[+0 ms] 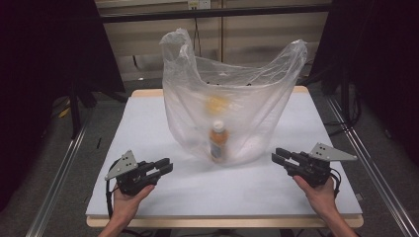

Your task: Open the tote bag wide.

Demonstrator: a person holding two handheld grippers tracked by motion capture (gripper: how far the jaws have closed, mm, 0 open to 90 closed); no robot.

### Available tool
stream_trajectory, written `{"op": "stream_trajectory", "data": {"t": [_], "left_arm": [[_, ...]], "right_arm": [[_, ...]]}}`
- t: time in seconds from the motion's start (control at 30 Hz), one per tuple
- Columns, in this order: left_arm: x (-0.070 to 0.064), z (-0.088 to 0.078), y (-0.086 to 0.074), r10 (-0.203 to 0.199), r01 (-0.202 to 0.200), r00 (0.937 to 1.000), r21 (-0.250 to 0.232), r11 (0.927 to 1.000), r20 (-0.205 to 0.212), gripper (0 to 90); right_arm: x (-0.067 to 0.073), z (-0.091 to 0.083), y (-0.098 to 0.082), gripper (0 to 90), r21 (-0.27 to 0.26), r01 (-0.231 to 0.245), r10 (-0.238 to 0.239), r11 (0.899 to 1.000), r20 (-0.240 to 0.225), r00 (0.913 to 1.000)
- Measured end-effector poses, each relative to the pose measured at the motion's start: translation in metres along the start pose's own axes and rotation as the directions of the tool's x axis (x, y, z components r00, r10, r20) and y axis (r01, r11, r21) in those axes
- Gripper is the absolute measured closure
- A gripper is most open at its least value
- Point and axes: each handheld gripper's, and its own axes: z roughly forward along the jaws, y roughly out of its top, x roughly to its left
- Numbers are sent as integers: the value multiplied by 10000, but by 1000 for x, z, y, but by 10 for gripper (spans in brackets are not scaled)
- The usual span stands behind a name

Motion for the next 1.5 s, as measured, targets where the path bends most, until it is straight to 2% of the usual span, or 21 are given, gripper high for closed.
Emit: {"op": "stream_trajectory", "data": {"t": [0.03,0.07,0.1,0.13,0.17,0.23,0.3,0.33,0.4,0.57,0.63,0.73,0.9,0.93,1.0,1.07,1.1,1.2,1.37,1.4,1.5], "left_arm": [[0,1,2,-85,87,9997,-55,9999,211,775],[0,1,2,-85,87,9997,-55,9999,211,789],[1,4,8,-120,124,9992,-95,9999,379,805],[1,4,8,-120,124,9992,-95,9999,379,817],[3,6,12,-106,110,9982,-76,9999,595,825],[3,9,16,19,-18,9989,-25,10000,466,832],[3,11,18,13,-13,9993,-18,10000,362,801],[5,12,20,2,-1,9986,-13,10000,538,801],[8,15,28,32,-24,9977,-114,9999,677,816],[10,19,42,47,0,9946,-445,9990,1039,862],[11,22,47,195,-152,9948,-438,9989,1001,898],[12,27,53,313,-271,9951,-455,9986,942,900],[11,32,66,492,-442,9945,-558,9975,921,900],[10,33,73,670,-615,9938,-635,9961,889,900],[8,36,82,726,-660,9926,-697,9954,972,900],[5,40,89,871,-800,9915,-748,9940,970,900],[5,41,93,900,-813,9898,-802,9935,1107,900],[3,45,100,1028,-926,9880,-905,9916,1151,900],[1,58,122,1272,-1172,9829,-801,9899,1332,900],[1,58,122,1272,-1172,9829,-801,9899,1332,900],[0,66,139,1392,-1257,9792,-975,9873,1477,900]], "right_arm": [[1,1,2,757,92,-14,15,10000,-39,10000],[1,1,2,757,92,-14,15,10000,-39,10000],[1,2,7,791,36,-43,44,10000,-243,9997],[1,2,7,791,36,-43,44,10000,-243,9997],[1,3,14,833,0,-129,129,9999,-370,9992],[1,6,20,860,-1,-180,179,9998,-519,9985],[1,11,26,878,122,-242,250,9996,-668,9975],[1,11,26,878,122,-242,250,9996,-668,9975],[0,18,35,891,171,-272,287,9995,-955,9950],[1,28,46,900,121,-189,202,9997,-1234,9922],[1,32,50,900,85,-197,207,9998,-1379,9902],[2,37,58,900,113,-126,142,9999,-1545,9879],[2,41,75,900,32,-49,53,10000,-1606,9870],[1,42,78,900,-62,26,-36,10000,-1608,9870],[1,44,84,900,-95,12,-25,10000,-1396,9902],[1,47,88,900,-94,35,-48,9999,-1407,9900],[1,49,90,900,-161,48,-71,9999,-1459,9893],[2,51,95,900,-160,69,-91,9998,-1453,9893],[-1,56,117,900,-303,219,-256,9993,-1263,9917],[-1,58,121,900,-291,295,-328,9991,-1214,9921],[-1,61,134,900,-276,481,-511,9985,-1182,9917]]}}
